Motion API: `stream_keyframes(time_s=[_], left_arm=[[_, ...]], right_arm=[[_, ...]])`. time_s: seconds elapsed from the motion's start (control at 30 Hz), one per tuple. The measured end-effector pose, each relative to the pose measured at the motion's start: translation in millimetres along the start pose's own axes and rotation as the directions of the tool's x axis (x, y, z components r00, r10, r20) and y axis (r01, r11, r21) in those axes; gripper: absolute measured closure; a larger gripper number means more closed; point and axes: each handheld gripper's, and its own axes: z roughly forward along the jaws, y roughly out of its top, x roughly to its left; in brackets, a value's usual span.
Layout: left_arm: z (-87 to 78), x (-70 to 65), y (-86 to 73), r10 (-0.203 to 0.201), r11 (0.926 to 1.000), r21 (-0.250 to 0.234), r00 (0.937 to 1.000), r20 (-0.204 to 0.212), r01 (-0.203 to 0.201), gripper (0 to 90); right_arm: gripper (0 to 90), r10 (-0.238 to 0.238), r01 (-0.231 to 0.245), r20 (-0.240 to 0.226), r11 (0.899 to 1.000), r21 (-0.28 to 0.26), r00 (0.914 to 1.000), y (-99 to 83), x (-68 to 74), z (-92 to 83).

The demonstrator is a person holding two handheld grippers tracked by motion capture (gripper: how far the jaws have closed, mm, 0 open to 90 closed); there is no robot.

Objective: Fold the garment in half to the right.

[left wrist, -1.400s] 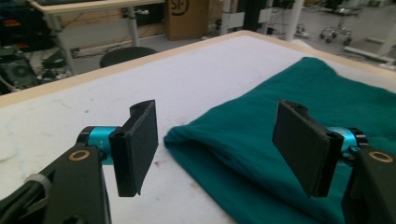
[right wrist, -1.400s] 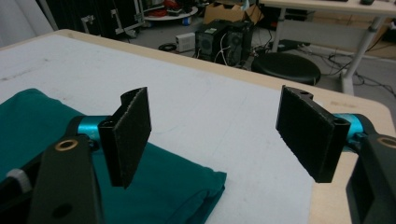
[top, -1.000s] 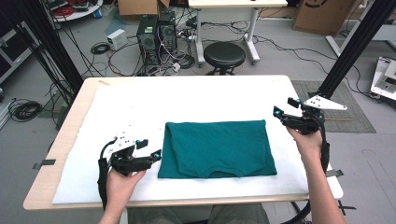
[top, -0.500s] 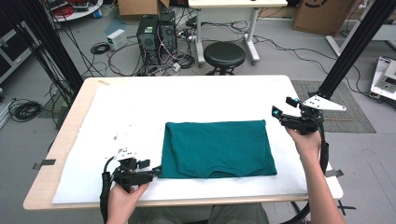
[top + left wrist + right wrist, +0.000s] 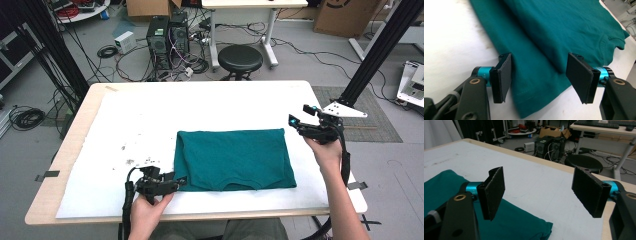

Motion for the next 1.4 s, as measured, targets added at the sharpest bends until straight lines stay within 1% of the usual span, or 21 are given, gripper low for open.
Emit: stream_keyframes(time_s=[0.03, 0.07, 0.23, 0.4, 0.47, 0.57, 0.67, 0.7, 0.77, 0.8, 0.87, 0.97, 1.0, 1.03, 1.07, 1.13, 1.2, 1.23, 1.3, 1.33, 1.4], left_arm=[[1.5, -0.8, 0.6, 0.003, 1.0, 0.002, 1.0, 0.001, -0.003, 38.4], [4.6, -2.8, 1.4, -0.002, 1.0, -0.003, 1.0, 0.0, 0.002, 38.7], [14.6, -9.7, 4.8, 0.008, 1.0, -0.005, 0.9999, -0.013, -0.008, 41.3], [21.7, -14.6, 7.4, 0.035, 0.9994, -0.002, 0.9985, -0.043, -0.035, 49.4], [23.1, -16.3, 8.0, 0.047, 0.9989, 0.002, 0.9972, -0.059, -0.047, 53.4], [24.9, -19.9, 7.8, 0.074, 0.9973, 0.004, 0.9929, -0.093, -0.074, 57.8], [26.3, -22.3, 7.7, 0.095, 0.9955, 0.006, 0.9883, -0.12, -0.094, 62.4], [26.5, -22.6, 7.8, 0.099, 0.9951, 0.008, 0.9875, -0.123, -0.098, 64.6], [27.1, -22.8, 8.1, 0.103, 0.9947, 0.009, 0.9864, -0.129, -0.102, 67.9], [27.4, -22.6, 8.2, 0.106, 0.9944, 0.012, 0.9861, -0.129, -0.105, 69.8], [28.1, -23.2, 8.4, 0.114, 0.9935, 0.014, 0.9846, -0.132, -0.113, 72.1], [29.3, -24.9, 8.8, 0.132, 0.9913, 0.02, 0.9807, -0.144, -0.13, 75.4], [29.7, -25.0, 9.0, 0.132, 0.9913, 0.018, 0.9806, -0.145, -0.13, 76.1], [29.9, -24.7, 9.2, 0.132, 0.9912, 0.019, 0.9808, -0.143, -0.131, 77.0], [30.0, -24.5, 9.3, 0.132, 0.9913, 0.02, 0.9809, -0.143, -0.13, 77.7], [30.1, -24.7, 9.4, 0.141, 0.9901, 0.023, 0.9794, -0.145, -0.139, 78.3], [30.3, -25.2, 9.3, 0.143, 0.9897, 0.025, 0.9789, -0.146, -0.141, 79.0], [30.5, -25.2, 9.4, 0.142, 0.9899, 0.024, 0.9793, -0.144, -0.14, 79.3], [30.3, -24.8, 9.6, 0.144, 0.9895, 0.027, 0.9793, -0.142, -0.142, 79.8], [30.4, -24.9, 9.5, 0.145, 0.9894, 0.026, 0.9794, -0.141, -0.143, 80.0], [30.5, -24.9, 9.6, 0.148, 0.989, 0.026, 0.979, -0.14, -0.146, 80.3]], right_arm=[[27.4, -0.008, 0.008, -0.005, 1.0, 0.001, 1.0, 0.0, 0.4, 1.4], [27.4, -0.006, 0.006, -0.009, 1.0, 0.005, 0.9999, 0.1, 1.4, 2.3], [27.4, -0.014, 0.015, -0.033, 1.0, 0.027, 0.9994, 0.3, 7.3, 10.2], [27.4, -0.021, 0.024, -0.067, 0.998, 0.052, 0.9976, 1.8, 14.7, 20.1], [27.4, -0.025, 0.03, -0.083, 0.998, 0.061, 0.9963, 3.4, 18.9, 25.4], [27.4, -0.037, 0.046, -0.115, 0.996, 0.075, 0.9926, 7.5, 28.2, 36.1], [28.6, -0.051, 0.065, -0.152, 0.994, 0.092, 0.9871, 13.6, 40.7, 50.9], [28.6, -0.044, 0.062, -0.161, 0.992, 0.106, 0.9859, 16.0, 46.4, 56.1], [28.8, -0.069, 0.09, -0.189, 0.99, 0.11, 0.9795, 21.3, 57.2, 69.2], [28.9, -0.069, 0.093, -0.202, 0.989, 0.116, 0.9771, 23.8, 64.0, 75.3], [29.8, -0.083, 0.115, -0.23, 0.985, 0.13, 0.9697, 28.9, 76.2, 89.8], [33.5, -0.09, 0.134, -0.279, 0.981, 0.143, 0.9561, 35.6, 94.3, 112.0], [34.6, -0.093, 0.144, -0.29, 0.977, 0.157, 0.9524, 38.0, 100.6, 120.2], [36.9, -0.109, 0.162, -0.297, 0.974, 0.159, 0.9487, 40.1, 106.6, 129.0], [37.9, -0.113, 0.168, -0.306, 0.972, 0.162, 0.9455, 41.5, 110.9, 135.3], [38.8, -0.099, 0.17, -0.338, 0.967, 0.188, 0.936, 44.8, 123.9, 155.5], [41.0, -0.095, 0.181, -0.364, 0.961, 0.208, 0.9265, 46.0, 137.0, 170.9], [41.0, -0.093, 0.187, -0.381, 0.958, 0.218, 0.9197, 46.6, 142.6, 178.6], [41.9, -0.082, 0.191, -0.404, 0.952, 0.238, 0.911, 47.1, 153.2, 192.0], [42.2, -0.08, 0.198, -0.423, 0.95, 0.243, 0.9025, 47.5, 157.2, 199.2], [44.7, -0.075, 0.206, -0.447, 0.946, 0.251, 0.8911, 47.1, 165.9, 210.5]])
